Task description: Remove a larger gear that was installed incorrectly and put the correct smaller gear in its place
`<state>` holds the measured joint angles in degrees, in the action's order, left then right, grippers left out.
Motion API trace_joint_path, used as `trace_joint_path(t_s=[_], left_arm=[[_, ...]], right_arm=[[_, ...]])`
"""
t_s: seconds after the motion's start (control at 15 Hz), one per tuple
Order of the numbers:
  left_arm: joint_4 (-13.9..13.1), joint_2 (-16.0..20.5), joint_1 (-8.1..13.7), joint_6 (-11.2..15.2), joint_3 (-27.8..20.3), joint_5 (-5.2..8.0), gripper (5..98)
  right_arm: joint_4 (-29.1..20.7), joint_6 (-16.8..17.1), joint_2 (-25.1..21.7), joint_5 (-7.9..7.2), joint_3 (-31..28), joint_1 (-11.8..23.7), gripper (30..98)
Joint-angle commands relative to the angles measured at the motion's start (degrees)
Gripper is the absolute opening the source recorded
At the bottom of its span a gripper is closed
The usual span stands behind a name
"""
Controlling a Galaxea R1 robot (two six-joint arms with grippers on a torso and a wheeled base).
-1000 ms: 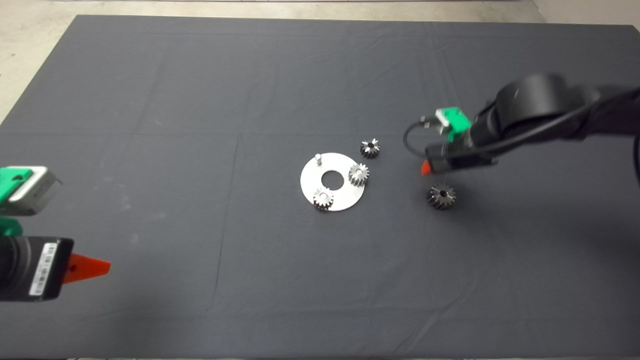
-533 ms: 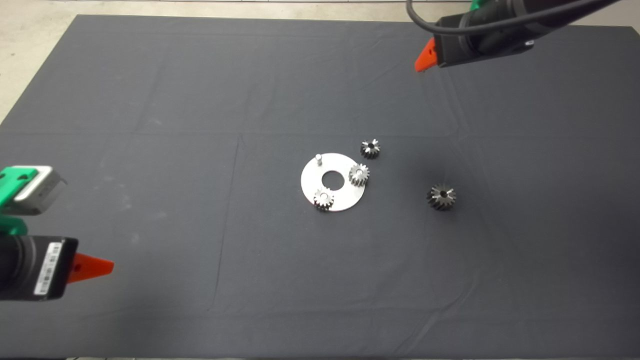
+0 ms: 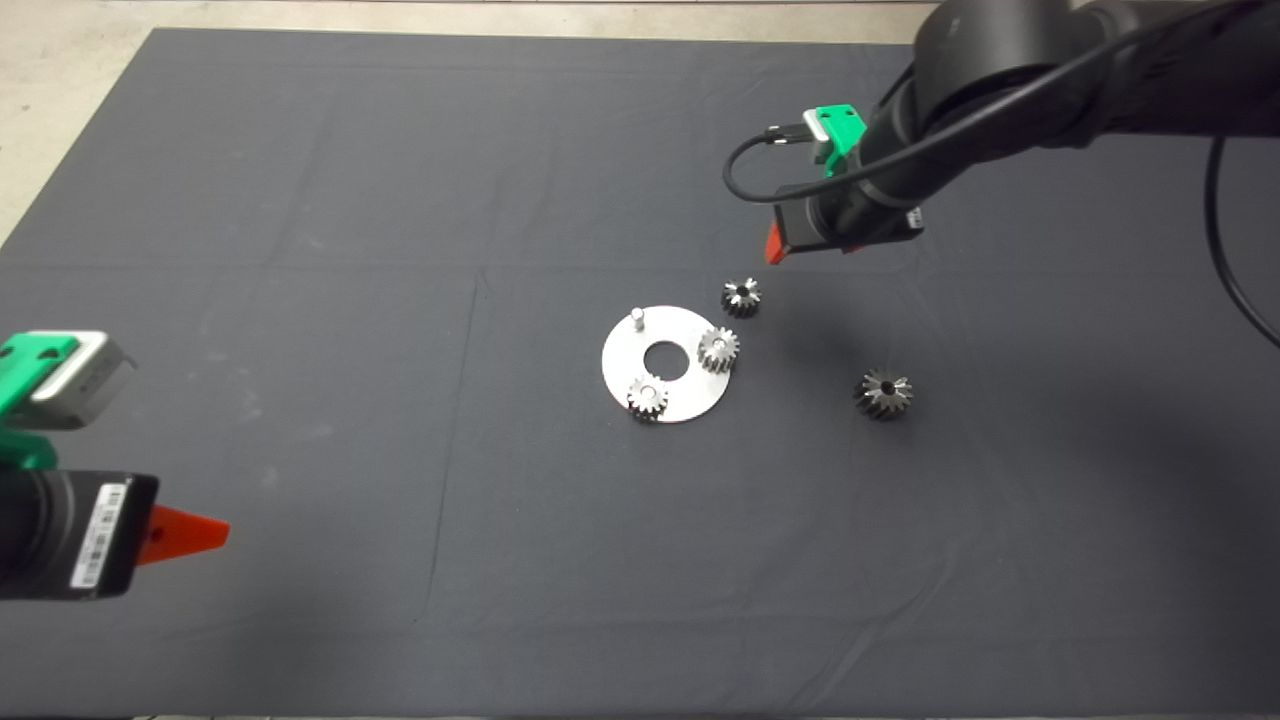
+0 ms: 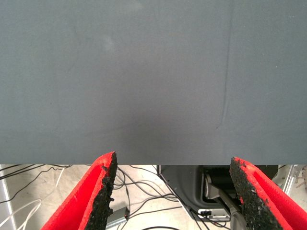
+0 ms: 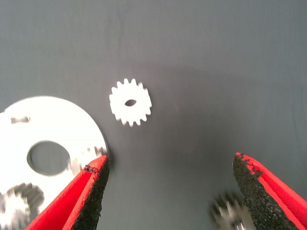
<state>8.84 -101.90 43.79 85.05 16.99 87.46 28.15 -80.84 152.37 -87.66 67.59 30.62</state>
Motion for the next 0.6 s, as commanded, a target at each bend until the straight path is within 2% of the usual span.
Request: trace_joint_path(t_s=[0.0,0.07,0.27,0.4,0.53], left_arm=[[0.6,0.0,0.1,0.6,-0.5,3.60,59.2],[0.6,0.0,0.1,0.5,-0.5,3.58,59.2],[1.0,-0.1,0.1,0.5,-0.3,3.58,59.2],[1.3,0.0,0.1,0.5,-0.6,3.60,59.2],[1.4,0.1,0.1,0.5,-0.5,3.60,59.2]], right_arm=[[6.8,1.7,4.1,-3.74,3.5,-2.8,68.2],[7.4,1.9,5.1,-3.66,5.1,-3.0,68.2],[10.3,5.4,8.1,-3.57,10.5,-6.0,68.2],[14.0,5.8,10.4,-3.65,11.8,-8.1,68.2],[15.2,5.9,11.9,-3.65,13.4,-8.6,68.2]])
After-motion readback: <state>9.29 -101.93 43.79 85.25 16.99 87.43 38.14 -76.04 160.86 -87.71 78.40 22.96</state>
